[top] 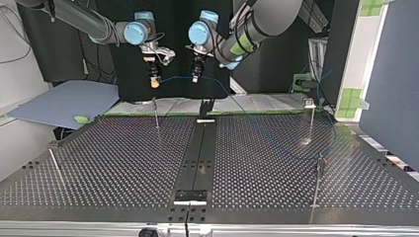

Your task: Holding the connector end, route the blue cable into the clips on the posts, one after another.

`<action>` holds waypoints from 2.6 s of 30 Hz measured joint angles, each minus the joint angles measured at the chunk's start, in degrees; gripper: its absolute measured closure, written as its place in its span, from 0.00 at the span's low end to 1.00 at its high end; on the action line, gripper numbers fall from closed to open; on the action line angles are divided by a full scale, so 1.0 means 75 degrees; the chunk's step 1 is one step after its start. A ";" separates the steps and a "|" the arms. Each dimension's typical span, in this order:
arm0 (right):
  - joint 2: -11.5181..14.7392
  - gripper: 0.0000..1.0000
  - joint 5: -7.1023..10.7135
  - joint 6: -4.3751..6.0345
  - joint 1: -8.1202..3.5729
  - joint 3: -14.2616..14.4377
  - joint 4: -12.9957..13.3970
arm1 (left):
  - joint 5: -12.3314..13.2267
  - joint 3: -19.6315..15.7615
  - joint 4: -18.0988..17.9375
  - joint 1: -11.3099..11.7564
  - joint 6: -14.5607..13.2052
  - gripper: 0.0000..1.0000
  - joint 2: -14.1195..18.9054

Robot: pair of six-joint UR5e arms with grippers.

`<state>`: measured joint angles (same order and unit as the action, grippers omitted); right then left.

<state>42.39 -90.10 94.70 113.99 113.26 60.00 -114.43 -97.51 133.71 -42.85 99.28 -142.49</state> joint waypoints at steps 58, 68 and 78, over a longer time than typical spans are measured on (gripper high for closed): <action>-0.0582 1.00 0.2388 -0.0580 -0.1714 -0.0274 0.0330 | -0.2275 0.3756 0.1093 -0.0778 -0.0466 0.98 -0.1817; -0.0776 1.00 0.2669 -0.0296 -0.1906 -0.0555 0.0209 | -0.2277 0.4405 0.1318 -0.0790 -0.0497 0.98 -0.2247; -0.1181 1.00 0.3016 -0.0382 -0.2268 -0.0935 -0.0252 | -0.2479 0.4507 0.1054 -0.0819 -0.0570 0.98 -0.2306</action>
<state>33.53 -67.48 91.83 96.97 106.24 58.11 -133.02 -63.71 141.61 -48.99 95.00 -159.78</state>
